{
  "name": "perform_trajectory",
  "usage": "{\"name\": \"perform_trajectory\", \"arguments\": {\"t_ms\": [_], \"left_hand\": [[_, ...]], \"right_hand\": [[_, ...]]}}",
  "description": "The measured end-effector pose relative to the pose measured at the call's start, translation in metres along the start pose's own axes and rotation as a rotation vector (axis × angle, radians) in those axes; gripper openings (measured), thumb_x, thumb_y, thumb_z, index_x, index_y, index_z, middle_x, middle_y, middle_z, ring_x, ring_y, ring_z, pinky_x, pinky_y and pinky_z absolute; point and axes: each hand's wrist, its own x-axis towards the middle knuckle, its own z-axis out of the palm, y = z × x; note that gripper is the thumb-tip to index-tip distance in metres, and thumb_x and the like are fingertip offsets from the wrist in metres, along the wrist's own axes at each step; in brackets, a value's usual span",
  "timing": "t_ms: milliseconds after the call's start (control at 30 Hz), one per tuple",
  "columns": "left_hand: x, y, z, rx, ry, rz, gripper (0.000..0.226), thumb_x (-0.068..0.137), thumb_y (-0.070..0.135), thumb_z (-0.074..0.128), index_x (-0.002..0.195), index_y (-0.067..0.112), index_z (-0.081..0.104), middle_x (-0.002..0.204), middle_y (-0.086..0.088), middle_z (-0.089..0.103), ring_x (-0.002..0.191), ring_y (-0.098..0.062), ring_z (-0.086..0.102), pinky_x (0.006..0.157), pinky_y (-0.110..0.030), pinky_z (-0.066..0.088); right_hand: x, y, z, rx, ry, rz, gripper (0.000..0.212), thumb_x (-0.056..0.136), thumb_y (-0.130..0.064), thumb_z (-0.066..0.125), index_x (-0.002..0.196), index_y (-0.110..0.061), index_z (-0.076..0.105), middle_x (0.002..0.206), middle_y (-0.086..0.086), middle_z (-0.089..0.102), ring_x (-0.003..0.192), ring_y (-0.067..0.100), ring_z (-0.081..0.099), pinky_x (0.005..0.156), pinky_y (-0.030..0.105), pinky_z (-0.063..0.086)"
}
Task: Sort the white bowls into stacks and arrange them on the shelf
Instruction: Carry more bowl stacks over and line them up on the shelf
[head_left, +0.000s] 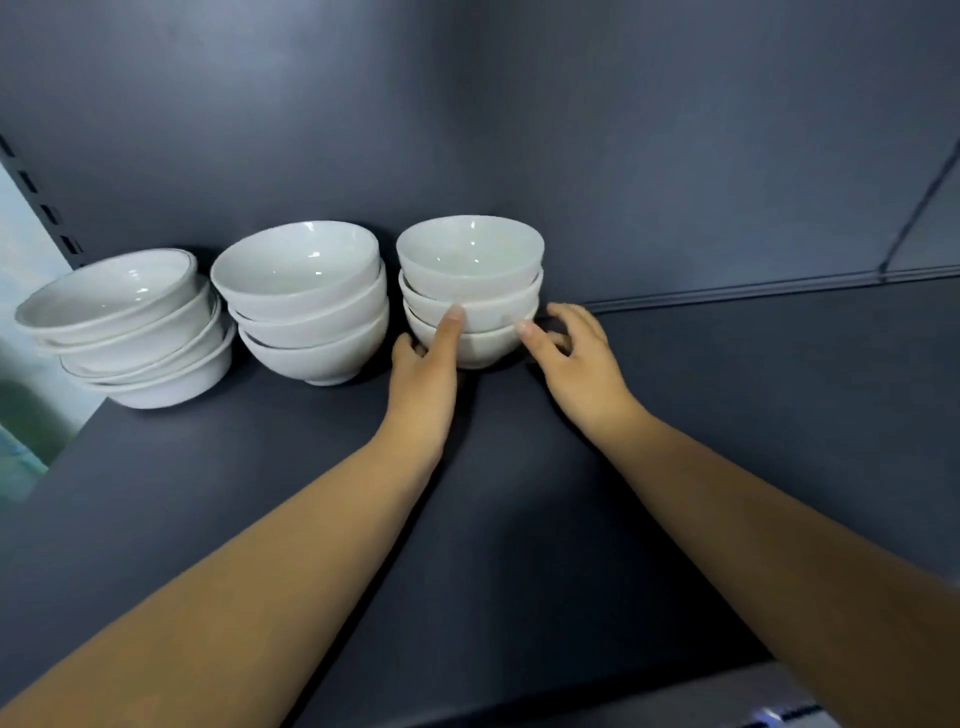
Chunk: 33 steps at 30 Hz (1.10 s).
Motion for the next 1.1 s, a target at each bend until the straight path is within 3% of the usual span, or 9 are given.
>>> {"name": "perform_trajectory", "arguments": {"t_ms": [100, 167, 233, 333, 433, 600, 733, 900, 1100], "left_hand": [[-0.044, 0.003, 0.002, 0.071, -0.026, 0.002, 0.045, 0.084, 0.04, 0.052, 0.106, 0.002, 0.056, 0.094, -0.009, 0.06, 0.098, -0.031, 0.052, 0.085, -0.034, 0.042], [-0.077, 0.006, 0.009, 0.122, -0.095, 0.035, 0.03, 0.09, 0.028, 0.05, 0.102, 0.001, 0.058, 0.092, -0.007, 0.06, 0.098, -0.022, 0.054, 0.092, -0.035, 0.043], [-0.117, 0.015, 0.021, 0.142, -0.209, 0.091, 0.015, 0.093, 0.019, 0.047, 0.088, 0.018, 0.061, 0.092, 0.002, 0.062, 0.095, -0.012, 0.058, 0.093, -0.032, 0.044], [-0.186, 0.019, 0.052, 0.148, -0.421, 0.289, 0.013, 0.087, 0.018, 0.055, 0.084, 0.027, 0.063, 0.082, 0.012, 0.068, 0.085, -0.004, 0.062, 0.083, -0.022, 0.048], [-0.262, -0.008, 0.092, 0.207, -0.573, 0.447, 0.014, 0.076, 0.027, 0.052, 0.082, 0.031, 0.063, 0.075, 0.02, 0.068, 0.081, 0.01, 0.061, 0.079, -0.009, 0.046], [-0.365, -0.103, 0.158, 0.322, -0.763, 0.403, 0.017, 0.071, 0.05, 0.046, 0.081, 0.043, 0.058, 0.082, 0.027, 0.065, 0.083, 0.018, 0.056, 0.077, -0.004, 0.041], [-0.43, -0.177, 0.194, 0.461, -0.971, 0.366, 0.026, 0.075, 0.049, 0.041, 0.083, 0.037, 0.063, 0.086, 0.027, 0.062, 0.087, 0.005, 0.057, 0.077, -0.003, 0.04], [-0.469, -0.252, 0.223, 0.851, -1.394, 0.694, 0.034, 0.081, 0.027, 0.043, 0.08, 0.007, 0.071, 0.077, -0.004, 0.071, 0.083, -0.011, 0.051, 0.071, -0.018, 0.039], [-0.491, -0.295, 0.282, 0.911, -1.536, 0.558, 0.048, 0.08, 0.036, 0.038, 0.087, 0.003, 0.072, 0.086, -0.01, 0.072, 0.091, -0.013, 0.051, 0.073, -0.016, 0.038]], "right_hand": [[-0.053, -0.006, -0.023, -0.042, -0.021, 0.008, 0.026, 0.09, -0.031, 0.055, 0.111, -0.018, 0.06, 0.116, -0.01, 0.057, 0.104, 0.005, 0.052, 0.081, 0.012, 0.038], [-0.092, -0.006, -0.045, -0.027, -0.05, -0.024, 0.01, 0.09, -0.025, 0.056, 0.085, -0.024, 0.065, 0.087, -0.015, 0.063, 0.091, 0.007, 0.058, 0.083, 0.019, 0.045], [-0.131, 0.001, -0.076, -0.004, 0.009, -0.084, 0.017, 0.088, -0.017, 0.058, 0.074, -0.023, 0.066, 0.076, -0.01, 0.065, 0.081, 0.009, 0.061, 0.088, 0.031, 0.049], [-0.194, 0.018, -0.139, -0.1, 0.139, -0.163, 0.011, 0.083, -0.017, 0.062, 0.083, -0.01, 0.07, 0.075, -0.017, 0.064, 0.072, -0.009, 0.057, 0.079, 0.015, 0.046], [-0.275, 0.044, -0.216, -0.268, 0.259, -0.129, 0.013, 0.08, -0.021, 0.056, 0.082, -0.015, 0.068, 0.075, -0.018, 0.063, 0.07, -0.023, 0.052, 0.066, 0.002, 0.039], [-0.423, 0.096, -0.312, -0.514, 0.439, 0.124, 0.027, 0.079, -0.027, 0.056, 0.082, -0.005, 0.072, 0.081, 0.004, 0.069, 0.083, -0.001, 0.056, 0.065, 0.0, 0.034], [-0.526, 0.137, -0.348, -0.595, 0.524, 0.365, 0.035, 0.081, -0.037, 0.052, 0.083, -0.009, 0.073, 0.088, 0.006, 0.073, 0.084, 0.013, 0.061, 0.068, 0.012, 0.039], [-0.621, 0.186, -0.36, -0.61, 0.587, 0.722, 0.032, 0.078, -0.033, 0.054, 0.088, -0.01, 0.073, 0.095, 0.008, 0.072, 0.093, 0.027, 0.066, 0.083, 0.031, 0.047], [-0.672, 0.231, -0.374, -0.583, 0.611, 1.0, 0.023, 0.088, -0.025, 0.059, 0.105, -0.012, 0.068, 0.112, 0.004, 0.067, 0.108, 0.025, 0.058, 0.089, 0.028, 0.041]]}}
